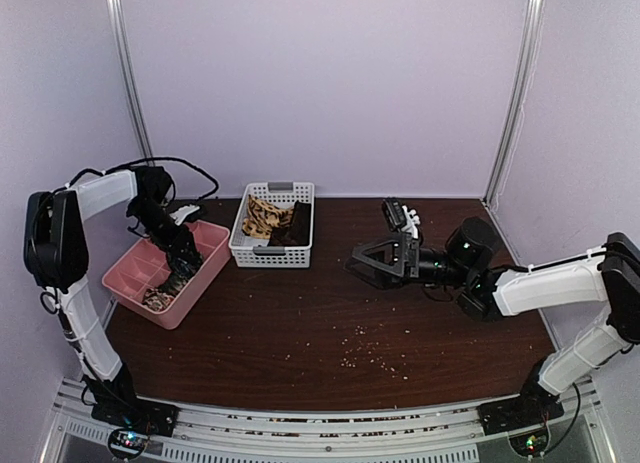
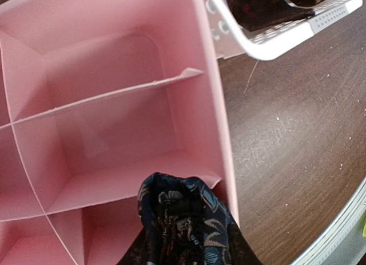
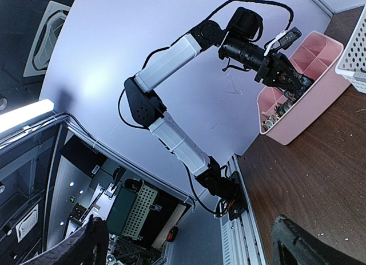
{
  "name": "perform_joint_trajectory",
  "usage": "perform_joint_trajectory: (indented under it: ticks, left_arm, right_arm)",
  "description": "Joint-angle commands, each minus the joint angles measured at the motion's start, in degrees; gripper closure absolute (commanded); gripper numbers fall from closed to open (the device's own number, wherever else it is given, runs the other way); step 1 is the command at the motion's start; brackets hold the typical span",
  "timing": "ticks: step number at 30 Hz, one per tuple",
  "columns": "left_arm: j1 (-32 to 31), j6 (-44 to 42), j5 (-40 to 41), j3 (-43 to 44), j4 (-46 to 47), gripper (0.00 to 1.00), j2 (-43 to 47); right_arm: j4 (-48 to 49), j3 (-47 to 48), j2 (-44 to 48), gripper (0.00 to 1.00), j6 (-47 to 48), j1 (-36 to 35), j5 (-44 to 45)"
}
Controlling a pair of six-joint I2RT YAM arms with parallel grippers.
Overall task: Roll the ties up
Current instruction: Place the tie in the storage box.
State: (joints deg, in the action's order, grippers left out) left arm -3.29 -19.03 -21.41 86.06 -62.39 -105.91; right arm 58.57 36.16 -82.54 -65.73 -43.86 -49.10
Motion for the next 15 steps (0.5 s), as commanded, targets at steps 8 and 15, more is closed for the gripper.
perform_joint_trajectory:
  ticks: [8, 15]
  left_arm:
    - [1.8, 0.2, 9.2, -2.6, 7.6, 1.00, -1.7]
    - [1.8, 0.2, 11.7, -3.7, 11.9, 1.00, -1.7]
  right_arm:
    - [3.2, 2.2, -2.7, 0.00, -0.8, 0.3, -1.5]
    - [3.1, 1.5, -2.9, 0.01, -0.8, 0.5, -1.4]
